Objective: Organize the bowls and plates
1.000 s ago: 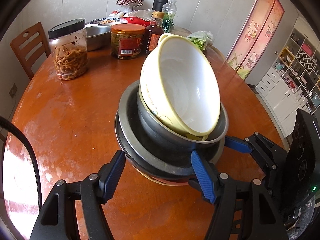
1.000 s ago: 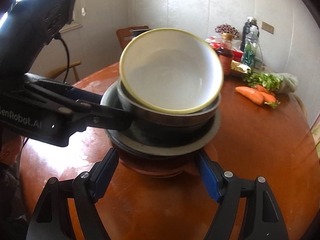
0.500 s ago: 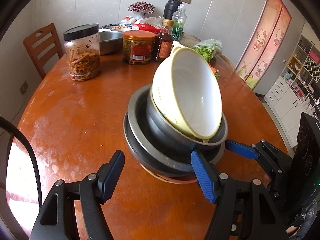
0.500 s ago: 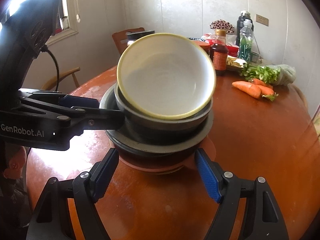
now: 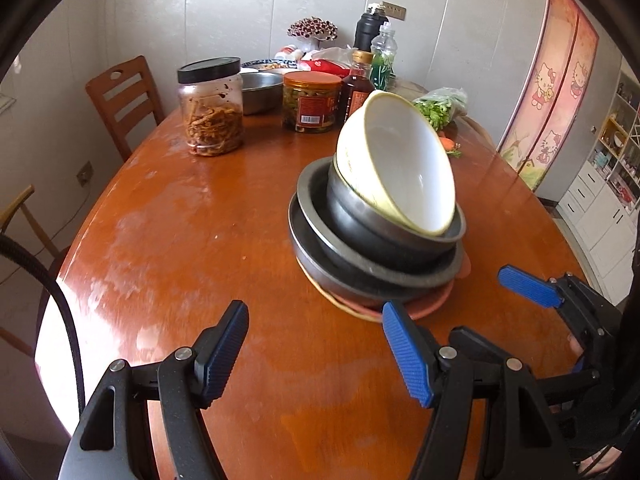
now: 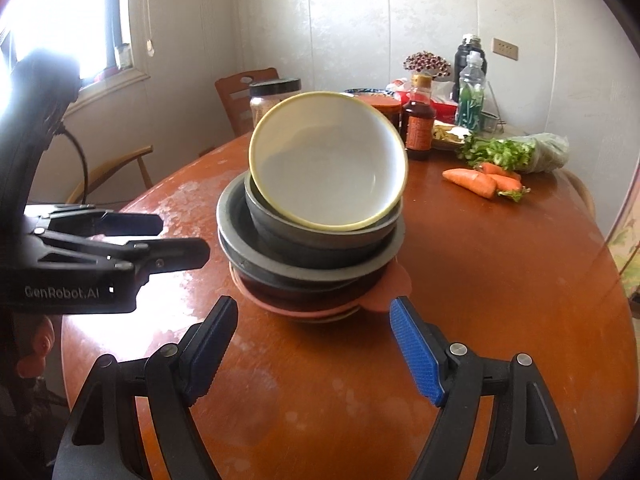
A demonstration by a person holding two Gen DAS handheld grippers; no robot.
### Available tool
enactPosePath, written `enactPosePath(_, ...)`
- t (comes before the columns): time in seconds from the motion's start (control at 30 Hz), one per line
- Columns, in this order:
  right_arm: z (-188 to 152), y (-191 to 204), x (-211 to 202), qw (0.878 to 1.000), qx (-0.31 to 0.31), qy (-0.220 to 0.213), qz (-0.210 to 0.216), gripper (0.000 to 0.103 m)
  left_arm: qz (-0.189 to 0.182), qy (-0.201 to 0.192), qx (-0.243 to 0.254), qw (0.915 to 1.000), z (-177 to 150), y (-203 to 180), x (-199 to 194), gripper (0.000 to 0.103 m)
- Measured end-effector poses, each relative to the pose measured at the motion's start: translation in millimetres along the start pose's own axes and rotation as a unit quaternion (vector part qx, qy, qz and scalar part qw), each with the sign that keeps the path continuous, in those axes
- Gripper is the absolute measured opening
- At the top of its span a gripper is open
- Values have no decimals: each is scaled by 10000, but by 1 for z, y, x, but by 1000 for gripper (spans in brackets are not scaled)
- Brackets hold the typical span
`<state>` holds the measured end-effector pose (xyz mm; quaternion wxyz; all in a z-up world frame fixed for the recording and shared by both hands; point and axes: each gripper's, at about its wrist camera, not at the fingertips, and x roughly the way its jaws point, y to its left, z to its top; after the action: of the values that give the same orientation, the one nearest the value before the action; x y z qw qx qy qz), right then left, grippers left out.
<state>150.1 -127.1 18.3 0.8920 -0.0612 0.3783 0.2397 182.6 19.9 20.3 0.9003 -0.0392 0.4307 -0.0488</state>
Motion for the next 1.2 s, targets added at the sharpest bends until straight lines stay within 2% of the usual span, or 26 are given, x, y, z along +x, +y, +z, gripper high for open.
enactPosePath(0.2,-20,6,-20,9997,178,-88,-165,82,253,-36,-245,9994,-31,-5,-10,69)
enactPosePath(0.27,-27,7,-24,9994,219,-80,-253,83,213,-45,-224,9995,-42,-8,-14,69)
enactPosePath(0.43,-50,10,-36,9976,503,-172,-437,83,436,-223,-126,9987,-63,-14,-27,69)
enactPosePath(0.57,-67,10,-44,9960,744,-77,-498,83,443,-252,-94,9987,-78,-18,-33,73)
enactPosePath(0.7,-82,15,-54,9948,731,-108,-697,84,475,-274,-59,9985,-91,-23,-36,74)
enactPosePath(0.8,-91,13,-60,9939,878,-144,-646,84,454,-298,-74,9985,-95,-26,-38,75)
enactPosePath(0.9,-95,13,-63,9936,821,-139,-757,84,445,-335,-90,9984,-99,-30,-40,75)
enactPosePath(1.2,-110,16,-71,9947,750,-166,-690,84,384,-340,-45,9987,-112,-39,-46,75)
